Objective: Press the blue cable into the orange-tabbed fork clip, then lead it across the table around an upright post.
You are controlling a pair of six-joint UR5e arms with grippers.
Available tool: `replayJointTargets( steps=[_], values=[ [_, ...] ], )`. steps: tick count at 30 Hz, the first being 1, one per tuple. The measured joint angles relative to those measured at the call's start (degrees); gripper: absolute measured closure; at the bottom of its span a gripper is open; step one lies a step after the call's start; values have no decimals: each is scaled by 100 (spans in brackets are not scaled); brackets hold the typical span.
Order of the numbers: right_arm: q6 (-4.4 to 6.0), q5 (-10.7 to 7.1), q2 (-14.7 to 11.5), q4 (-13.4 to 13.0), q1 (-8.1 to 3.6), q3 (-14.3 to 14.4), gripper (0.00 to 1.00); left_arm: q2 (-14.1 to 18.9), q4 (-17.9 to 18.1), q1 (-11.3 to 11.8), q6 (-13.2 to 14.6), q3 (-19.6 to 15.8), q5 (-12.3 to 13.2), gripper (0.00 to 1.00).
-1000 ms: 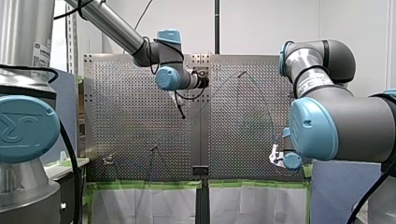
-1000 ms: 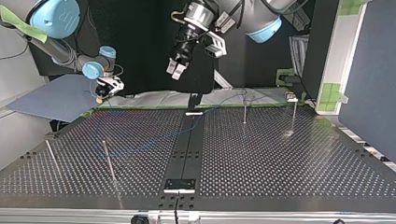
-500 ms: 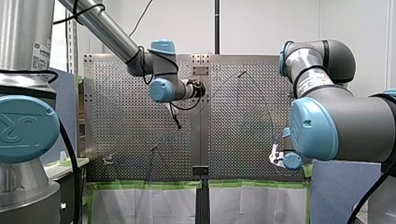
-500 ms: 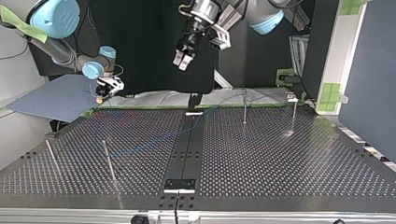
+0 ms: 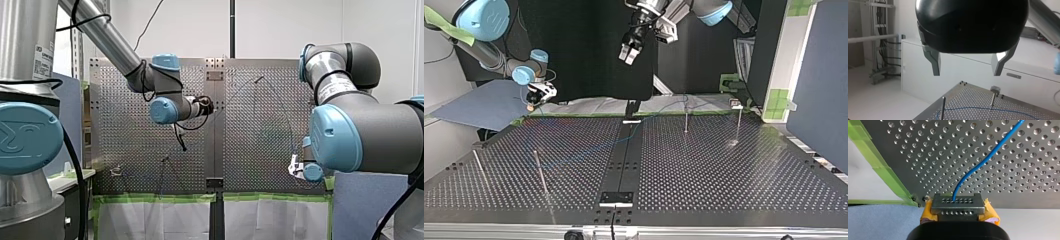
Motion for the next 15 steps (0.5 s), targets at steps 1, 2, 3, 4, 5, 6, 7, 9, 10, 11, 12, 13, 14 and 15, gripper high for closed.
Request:
replayJointTargets(
  steps=[1,2,3,4,5,6,7,9,10,11,12,13,14,15],
  values=[
    [0,0,0,0,0,0,100,-4,10,0,0,-48,-12,0],
    [0,0,0,0,-1,-2,100,-10,17,0,1,-96,-30,0],
    [-1,0,0,0,0,-3,100,-28,24,5,8,-159,-62,0],
    [-1,0,0,0,0,-5,100,-49,28,11,22,-204,-87,0],
    [-1,0,0,0,0,-6,100,-77,32,17,40,-248,-109,0],
    [-1,0,0,0,0,-6,100,-124,35,23,62,-309,-132,0],
    [-1,0,0,0,0,-7,100,-157,36,27,75,-356,-144,0],
    [-1,0,0,0,0,-7,100,-210,38,32,93,-455,-159,0],
    [-3,0,0,0,0,-11,100,-224,38,32,97,-498,-162,0],
    [-4,0,0,0,0,-13,100,-233,38,33,100,-542,-165,0],
    [-5,0,0,0,0,-14,100,-248,42,33,109,-597,-170,0],
    [-7,-2,0,0,-1,-15,100,-264,50,33,124,-638,-170,0],
    [-7,-3,0,-1,0,-15,100,-288,66,32,146,-682,-171,0],
    [-7,-4,0,0,-1,-15,100,-326,96,27,183,-738,-169,0]
  ],
)
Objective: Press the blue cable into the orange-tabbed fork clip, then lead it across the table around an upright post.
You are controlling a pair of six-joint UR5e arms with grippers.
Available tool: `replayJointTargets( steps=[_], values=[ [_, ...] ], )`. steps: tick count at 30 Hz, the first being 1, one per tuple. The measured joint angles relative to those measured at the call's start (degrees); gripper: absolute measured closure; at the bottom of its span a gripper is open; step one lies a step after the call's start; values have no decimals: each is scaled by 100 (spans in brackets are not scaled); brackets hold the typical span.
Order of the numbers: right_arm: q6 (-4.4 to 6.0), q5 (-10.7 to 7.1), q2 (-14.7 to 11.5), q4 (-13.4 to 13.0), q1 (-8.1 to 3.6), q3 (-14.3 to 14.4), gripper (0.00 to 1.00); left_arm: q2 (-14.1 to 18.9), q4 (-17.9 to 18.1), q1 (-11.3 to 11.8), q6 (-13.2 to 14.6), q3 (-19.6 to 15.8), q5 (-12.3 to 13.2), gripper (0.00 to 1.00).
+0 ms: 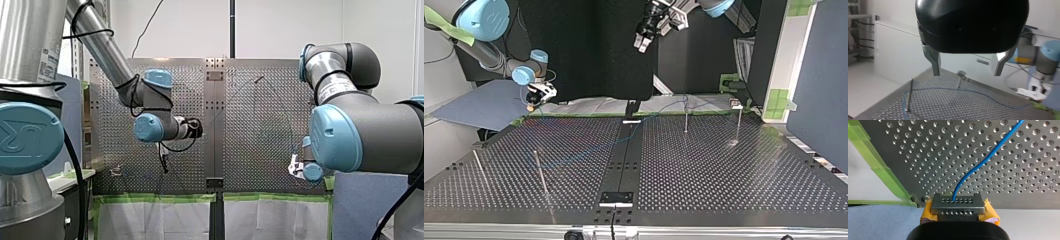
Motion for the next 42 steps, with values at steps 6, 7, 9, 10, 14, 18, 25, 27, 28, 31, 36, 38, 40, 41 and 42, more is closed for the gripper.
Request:
replayJointTargets(
  steps=[6,7,9,10,14,18,25,27,28,31,36,38,40,41,42],
  values=[
    [1,-3,0,0,0,-2,100,-276,264,-28,271,-195,14,0],
    [0,-4,0,0,0,-2,100,-321,310,-30,306,-187,15,0],
    [-1,-4,0,0,0,-4,100,-429,414,-26,348,-158,19,0],
    [-1,-6,0,0,0,-10,100,-477,452,-23,359,-145,23,0],
    [-9,-11,-1,28,0,-26,100,-669,449,-9,413,-83,50,0],
    [-53,-13,-1,58,5,-29,100,-868,422,-3,527,-59,45,0],
    [-148,-14,-1,70,46,-29,100,-1033,522,0,569,-55,29,0],
    [-154,-13,-1,70,50,-29,100,-1038,528,0,571,-54,27,0],
    [-157,-14,0,70,50,-29,100,-1039,529,0,572,-54,27,0],
    [-159,-14,0,70,51,-28,100,-1040,532,0,572,-54,26,0],
    [-160,-14,0,70,52,-28,100,-1041,532,-1,573,-54,26,0],
    [-160,-14,0,70,53,-28,100,-1041,532,-1,573,-54,26,0],
    [-160,-14,0,70,53,-29,100,-1041,532,-1,573,-54,26,0],
    [-160,-14,0,70,53,-28,100,-1041,532,-1,573,-54,26,0],
    [-160,-14,0,71,53,-28,100,-1041,532,-1,572,-54,26,0]
  ],
)
